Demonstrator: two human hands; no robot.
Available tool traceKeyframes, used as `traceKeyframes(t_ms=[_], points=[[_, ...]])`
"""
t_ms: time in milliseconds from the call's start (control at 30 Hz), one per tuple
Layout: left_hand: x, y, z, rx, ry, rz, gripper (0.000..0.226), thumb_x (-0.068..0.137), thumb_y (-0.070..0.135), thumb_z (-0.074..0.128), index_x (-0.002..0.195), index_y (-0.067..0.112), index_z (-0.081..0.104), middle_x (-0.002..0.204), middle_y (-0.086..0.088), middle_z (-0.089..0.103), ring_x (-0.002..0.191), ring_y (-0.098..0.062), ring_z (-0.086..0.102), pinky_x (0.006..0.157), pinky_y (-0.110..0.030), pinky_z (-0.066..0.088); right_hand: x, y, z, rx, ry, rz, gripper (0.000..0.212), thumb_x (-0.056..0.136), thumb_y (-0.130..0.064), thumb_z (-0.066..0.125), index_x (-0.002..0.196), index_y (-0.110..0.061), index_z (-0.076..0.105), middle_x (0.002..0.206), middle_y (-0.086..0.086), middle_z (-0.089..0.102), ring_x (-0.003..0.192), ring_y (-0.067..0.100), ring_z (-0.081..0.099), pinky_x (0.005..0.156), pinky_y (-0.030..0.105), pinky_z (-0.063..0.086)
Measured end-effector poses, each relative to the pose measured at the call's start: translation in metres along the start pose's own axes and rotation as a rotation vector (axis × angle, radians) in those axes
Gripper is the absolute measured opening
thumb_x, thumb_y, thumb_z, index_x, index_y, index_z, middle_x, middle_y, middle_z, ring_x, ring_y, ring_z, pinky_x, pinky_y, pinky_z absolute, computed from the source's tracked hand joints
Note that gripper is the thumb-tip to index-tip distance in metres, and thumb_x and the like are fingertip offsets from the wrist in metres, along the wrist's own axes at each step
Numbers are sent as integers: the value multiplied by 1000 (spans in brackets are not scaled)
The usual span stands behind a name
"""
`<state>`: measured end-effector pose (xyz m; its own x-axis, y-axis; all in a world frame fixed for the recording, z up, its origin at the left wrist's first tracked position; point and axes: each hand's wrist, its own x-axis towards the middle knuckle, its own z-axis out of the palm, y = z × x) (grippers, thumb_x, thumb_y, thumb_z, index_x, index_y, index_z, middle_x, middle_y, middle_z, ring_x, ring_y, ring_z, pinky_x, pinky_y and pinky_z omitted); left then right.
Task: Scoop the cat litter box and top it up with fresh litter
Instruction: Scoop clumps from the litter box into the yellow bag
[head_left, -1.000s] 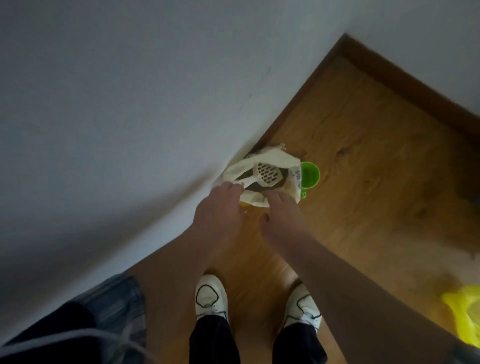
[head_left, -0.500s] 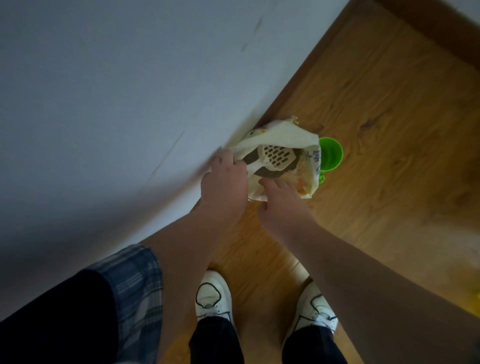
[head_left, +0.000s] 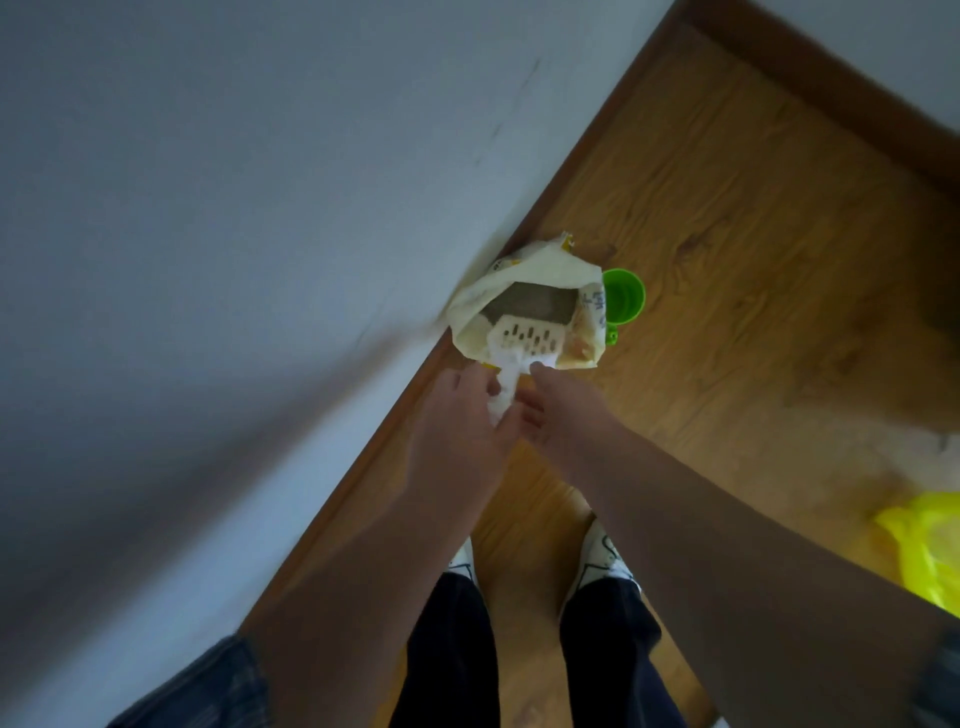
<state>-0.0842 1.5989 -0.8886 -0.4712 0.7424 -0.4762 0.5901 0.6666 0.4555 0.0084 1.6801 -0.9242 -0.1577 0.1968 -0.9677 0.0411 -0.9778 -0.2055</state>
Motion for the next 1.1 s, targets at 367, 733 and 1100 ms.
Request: traceKeyframes(t_ms=[367,733,1100], points=[[-140,85,-142,-15,-211,251,20,95,41,56,112,31,52,105,17,47,90,-2,51,76,-21,53,-187,-13,-12,80,13,15,32,98,-13,56,127,-1,56,101,15,57,82,22,61,68,34,53],[-242,204,-322,367,-160,596,35,91,25,55,126,21,51,118,-2,58,104,-21,56,81,-33,49,-496,-31,-38,-149,218,-372,30,102,-18,49,132,-20,50,106,9,67,90,22,70,77,41,62],[-366,310,-329,563,-227,894,53,101,41,41,151,28,28,159,2,29,148,-21,24,119,-45,28,-666,56,-154,-232,631,-601,29,96,-24,58,124,-22,50,93,1,68,70,19,64,66,39,57]])
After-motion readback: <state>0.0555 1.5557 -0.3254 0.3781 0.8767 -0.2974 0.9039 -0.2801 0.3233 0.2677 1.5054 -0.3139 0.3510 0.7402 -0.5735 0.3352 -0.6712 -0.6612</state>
